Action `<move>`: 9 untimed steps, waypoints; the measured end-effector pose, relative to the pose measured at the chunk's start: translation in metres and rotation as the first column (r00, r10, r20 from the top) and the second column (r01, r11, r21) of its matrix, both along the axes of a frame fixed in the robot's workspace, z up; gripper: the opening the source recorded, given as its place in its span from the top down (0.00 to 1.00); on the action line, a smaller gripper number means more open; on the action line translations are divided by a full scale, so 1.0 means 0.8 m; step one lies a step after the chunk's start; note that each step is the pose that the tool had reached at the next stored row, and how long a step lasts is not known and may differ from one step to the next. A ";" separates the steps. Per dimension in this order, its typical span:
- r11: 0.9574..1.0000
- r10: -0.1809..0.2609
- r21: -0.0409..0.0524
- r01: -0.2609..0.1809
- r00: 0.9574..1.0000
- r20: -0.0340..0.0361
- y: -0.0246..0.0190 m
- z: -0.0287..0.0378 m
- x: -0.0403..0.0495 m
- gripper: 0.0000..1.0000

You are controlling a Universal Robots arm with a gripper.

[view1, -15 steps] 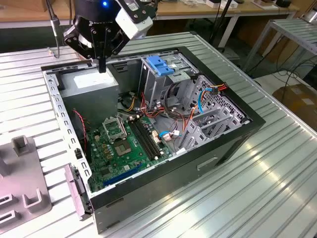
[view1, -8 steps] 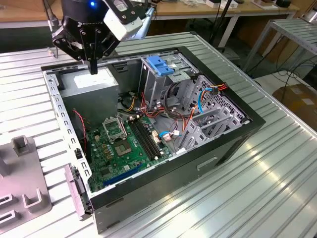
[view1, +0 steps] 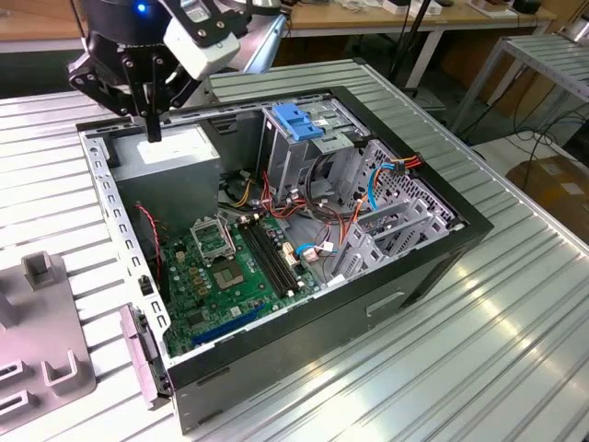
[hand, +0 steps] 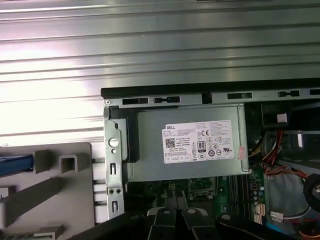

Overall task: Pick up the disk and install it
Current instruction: 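Reach for the disk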

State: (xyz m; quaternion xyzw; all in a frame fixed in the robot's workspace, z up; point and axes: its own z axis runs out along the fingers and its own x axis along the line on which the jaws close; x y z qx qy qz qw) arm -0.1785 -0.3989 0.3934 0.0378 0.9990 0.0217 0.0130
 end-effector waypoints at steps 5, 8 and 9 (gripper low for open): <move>1.000 0.000 0.000 0.000 1.000 0.000 0.0000 0.0000 -0.031 0.90; 1.000 0.000 0.000 0.000 1.000 0.000 0.0000 0.0000 -0.046 0.90; 1.000 0.000 0.000 0.000 1.000 0.000 0.0001 -0.0001 -0.054 0.90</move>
